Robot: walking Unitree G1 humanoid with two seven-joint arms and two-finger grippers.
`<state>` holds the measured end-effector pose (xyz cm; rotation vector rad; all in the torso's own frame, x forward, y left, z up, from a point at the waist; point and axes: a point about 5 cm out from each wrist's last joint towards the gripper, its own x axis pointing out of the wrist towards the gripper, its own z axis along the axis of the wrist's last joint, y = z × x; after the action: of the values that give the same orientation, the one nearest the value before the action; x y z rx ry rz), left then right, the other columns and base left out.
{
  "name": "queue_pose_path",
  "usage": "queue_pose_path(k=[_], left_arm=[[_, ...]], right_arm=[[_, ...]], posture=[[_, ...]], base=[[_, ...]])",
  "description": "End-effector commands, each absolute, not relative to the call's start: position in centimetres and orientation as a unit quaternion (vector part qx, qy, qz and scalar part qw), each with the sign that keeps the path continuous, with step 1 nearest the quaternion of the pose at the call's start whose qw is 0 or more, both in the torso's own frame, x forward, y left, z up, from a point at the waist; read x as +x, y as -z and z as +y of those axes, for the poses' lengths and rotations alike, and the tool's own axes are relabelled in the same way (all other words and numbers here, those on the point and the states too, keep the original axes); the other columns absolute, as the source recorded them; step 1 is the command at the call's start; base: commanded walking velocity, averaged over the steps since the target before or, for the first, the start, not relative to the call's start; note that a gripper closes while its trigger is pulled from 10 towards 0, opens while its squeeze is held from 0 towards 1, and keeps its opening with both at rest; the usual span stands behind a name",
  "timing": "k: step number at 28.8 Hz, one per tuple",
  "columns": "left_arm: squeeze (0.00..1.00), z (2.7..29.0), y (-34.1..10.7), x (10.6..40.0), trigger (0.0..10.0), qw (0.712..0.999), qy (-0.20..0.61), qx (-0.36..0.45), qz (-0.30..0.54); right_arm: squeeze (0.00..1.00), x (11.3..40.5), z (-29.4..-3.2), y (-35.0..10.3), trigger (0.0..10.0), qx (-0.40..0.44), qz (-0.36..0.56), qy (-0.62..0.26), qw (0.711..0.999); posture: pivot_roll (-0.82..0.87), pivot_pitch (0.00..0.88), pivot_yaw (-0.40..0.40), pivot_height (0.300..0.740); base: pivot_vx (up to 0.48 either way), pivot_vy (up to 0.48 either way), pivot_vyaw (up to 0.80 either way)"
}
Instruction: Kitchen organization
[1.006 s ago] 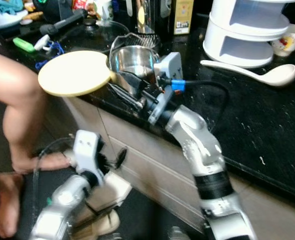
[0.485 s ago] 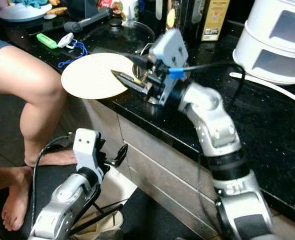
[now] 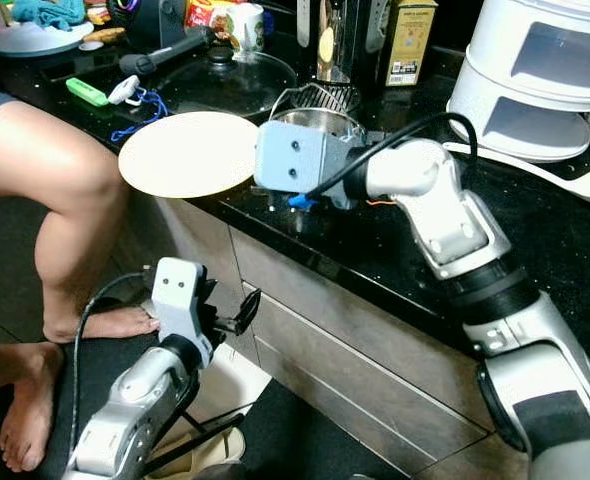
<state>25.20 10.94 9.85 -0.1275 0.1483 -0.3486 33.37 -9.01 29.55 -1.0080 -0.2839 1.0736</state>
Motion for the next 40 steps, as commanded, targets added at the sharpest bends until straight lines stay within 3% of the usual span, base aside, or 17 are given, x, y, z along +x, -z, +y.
queue_pose_path(k=[1,21,22,23,24,25,40], left_arm=[[0.0,10.8,-9.6,25.3,10.0,0.979,0.175,-0.065,0.076],[0.0,10.5,-9.5,25.2,10.0,0.979,0.178,-0.069,0.075],[0.0,10.5,-9.5,25.2,10.0,0.979,0.178,-0.07,0.076],[0.0,10.5,-9.5,25.2,10.0,0.979,0.178,-0.07,0.076],[0.0,10.5,-9.5,25.2,10.0,0.979,0.178,-0.07,0.076],[0.0,10.5,-9.5,25.2,10.0,0.979,0.178,-0.07,0.075],[0.0,10.5,-9.3,25.1,10.0,0.978,0.178,-0.073,0.078]], right_arm=[[0.0,34.1,-9.4,-29.3,10.0,-0.486,-0.092,-0.478,0.725],[0.0,35.5,-12.6,-27.7,10.0,-0.563,0.08,-0.457,0.684],[0.0,35.5,-13.1,-27.9,9.4,-0.584,0.092,-0.453,0.667],[0.0,35.5,-13.1,-27.9,9.4,-0.584,0.092,-0.453,0.667],[0.0,35.5,-13.3,-28.0,2.7,-0.595,0.097,-0.45,0.659],[0.0,35.6,-13.7,-28.2,0.0,-0.614,0.104,-0.444,0.644],[0.0,35.4,-14.2,-29.3,0.0,-0.617,0.096,-0.449,0.639]], posture=[[0.04,0.06,-0.037,0.74],[0.03,0.065,-0.049,0.74],[0.03,0.065,-0.049,0.74],[0.03,0.065,-0.049,0.74],[0.03,0.065,-0.049,0.74],[0.03,0.064,-0.053,0.74],[0.03,0.053,-0.055,0.74]], base=[[0.0,0.0,0.0],[0.0,0.0,0.0],[0.0,0.0,0.0],[0.0,0.0,0.0],[0.0,0.0,0.0],[0.0,0.0,0.0],[0.0,0.0,0.0]])
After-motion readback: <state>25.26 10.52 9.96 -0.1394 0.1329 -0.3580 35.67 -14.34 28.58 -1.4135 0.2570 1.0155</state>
